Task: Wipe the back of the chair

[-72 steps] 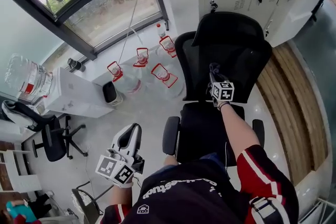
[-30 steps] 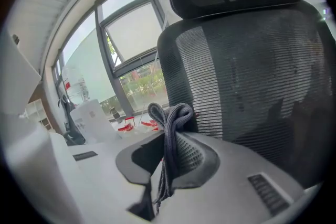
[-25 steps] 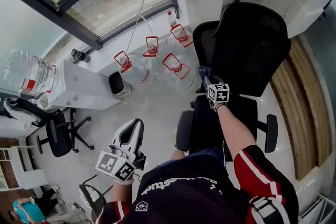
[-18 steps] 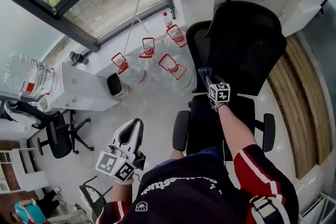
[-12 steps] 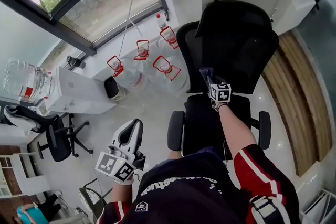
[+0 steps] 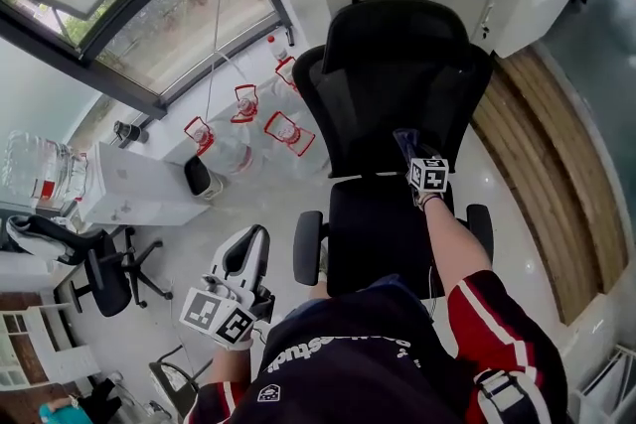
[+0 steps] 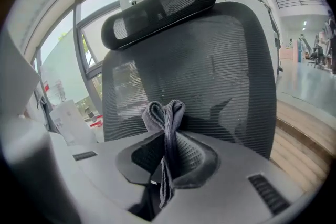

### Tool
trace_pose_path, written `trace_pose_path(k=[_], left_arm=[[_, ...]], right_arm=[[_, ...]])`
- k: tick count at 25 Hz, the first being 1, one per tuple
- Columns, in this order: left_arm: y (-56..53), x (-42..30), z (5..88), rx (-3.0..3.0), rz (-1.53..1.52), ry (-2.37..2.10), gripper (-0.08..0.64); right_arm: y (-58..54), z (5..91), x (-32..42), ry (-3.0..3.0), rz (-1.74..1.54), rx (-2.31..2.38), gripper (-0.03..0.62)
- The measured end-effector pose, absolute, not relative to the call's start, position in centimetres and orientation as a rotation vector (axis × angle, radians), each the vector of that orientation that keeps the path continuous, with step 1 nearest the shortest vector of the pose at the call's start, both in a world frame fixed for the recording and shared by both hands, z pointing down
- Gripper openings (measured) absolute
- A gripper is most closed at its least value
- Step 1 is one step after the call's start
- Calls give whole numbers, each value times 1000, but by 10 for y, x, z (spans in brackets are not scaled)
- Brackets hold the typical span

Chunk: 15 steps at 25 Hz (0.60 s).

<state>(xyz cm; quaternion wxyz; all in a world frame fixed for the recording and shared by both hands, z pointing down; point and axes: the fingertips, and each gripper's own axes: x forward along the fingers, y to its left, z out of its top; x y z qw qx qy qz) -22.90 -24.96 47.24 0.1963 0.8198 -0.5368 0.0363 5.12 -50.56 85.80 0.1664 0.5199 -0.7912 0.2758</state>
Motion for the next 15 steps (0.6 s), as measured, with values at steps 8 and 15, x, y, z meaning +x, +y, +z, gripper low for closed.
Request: trace_pose_path(k=[8, 15], left_arm=[[-259, -167, 475, 2312, 108, -1469, 37], [-265, -126, 476, 2339, 111, -1438, 37]], right_arm=[[-504, 870, 150, -2169, 783, 1546, 63], [-504, 871, 217, -2118, 754, 1595, 63]])
